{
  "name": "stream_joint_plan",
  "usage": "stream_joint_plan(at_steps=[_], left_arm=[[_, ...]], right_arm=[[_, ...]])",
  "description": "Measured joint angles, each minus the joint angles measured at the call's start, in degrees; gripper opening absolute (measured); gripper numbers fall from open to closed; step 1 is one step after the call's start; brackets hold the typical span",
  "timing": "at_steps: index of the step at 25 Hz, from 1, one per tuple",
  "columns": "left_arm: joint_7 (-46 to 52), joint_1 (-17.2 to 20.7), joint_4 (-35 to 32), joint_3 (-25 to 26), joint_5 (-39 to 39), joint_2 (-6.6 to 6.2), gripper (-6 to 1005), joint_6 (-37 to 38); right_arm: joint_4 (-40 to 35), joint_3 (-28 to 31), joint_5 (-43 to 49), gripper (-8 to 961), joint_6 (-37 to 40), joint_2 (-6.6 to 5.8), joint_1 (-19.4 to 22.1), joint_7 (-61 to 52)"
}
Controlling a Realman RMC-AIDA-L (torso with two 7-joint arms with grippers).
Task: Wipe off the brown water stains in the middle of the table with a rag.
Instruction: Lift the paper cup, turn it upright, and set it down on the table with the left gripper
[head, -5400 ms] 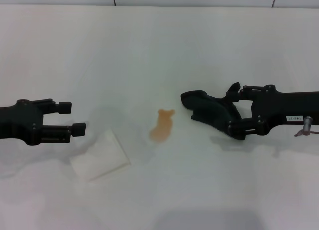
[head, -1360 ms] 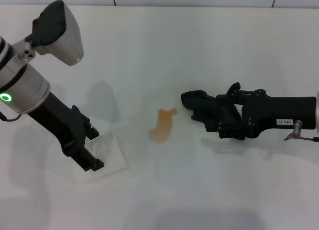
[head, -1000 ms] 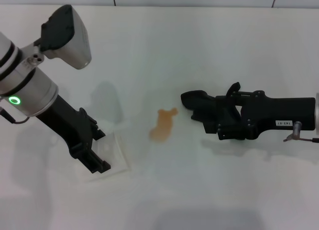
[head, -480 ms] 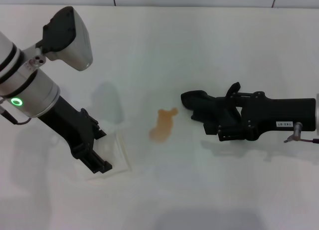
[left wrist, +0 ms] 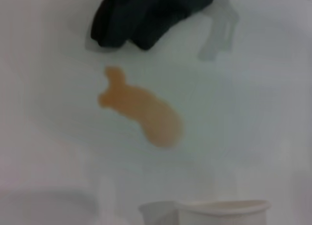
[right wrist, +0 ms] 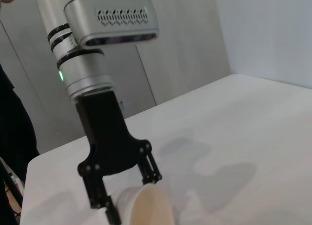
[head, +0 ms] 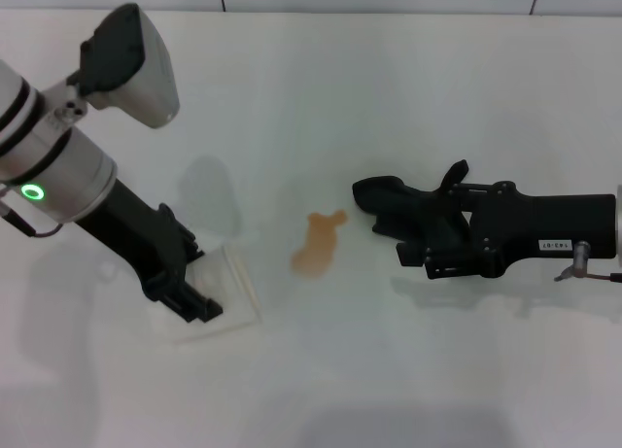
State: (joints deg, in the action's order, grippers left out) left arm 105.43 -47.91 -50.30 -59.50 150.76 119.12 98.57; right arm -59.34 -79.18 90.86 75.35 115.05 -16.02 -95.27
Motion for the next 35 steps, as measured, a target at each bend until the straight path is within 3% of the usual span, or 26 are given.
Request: stream_joint_plan(at_steps=[1,5,15,17,21,28,35], left_arm=[[0.1,0.1,-0.5,0.2,-0.1,-0.03,691,0.0],[0.3,1.2,-3.5,2.0,-0.3,-0.01,658,0.2],[-0.3,9.2,-12.5,6.0,-6.9,-0.18,585,-3.4],[-1.1,12.4,-14.9,7.8,-12.3,-0.21,577,-7.5],[-3.2,14.8,-15.2,9.1,-18.2,-0.21,560,-12.5],[-11.4,18.5,-11.9,9.3,-30.7,-0.08,511,-20.4],[-28.3,19.4,0.4,10.5,-44.4,-0.19,488,-26.5]], right_arm=[[0.0,0.0,0.0,839,0.0,0.0,0.0,0.0],[-0.1,0.0,-0.1,838,0.1,0.0,0.1,0.0],[-0.5,0.3,-0.1,838,0.0,0.0,-0.2,-0.1],[-0.6,0.3,0.0,838,-0.1,0.0,-0.3,-0.2],[-0.6,0.5,0.1,839,-0.2,0.0,-0.6,-0.4],[-0.7,0.9,0.1,839,-0.4,-0.02,-1.6,-0.5],[-0.4,1.0,0.9,839,-0.9,-0.03,-2.9,-0.3]])
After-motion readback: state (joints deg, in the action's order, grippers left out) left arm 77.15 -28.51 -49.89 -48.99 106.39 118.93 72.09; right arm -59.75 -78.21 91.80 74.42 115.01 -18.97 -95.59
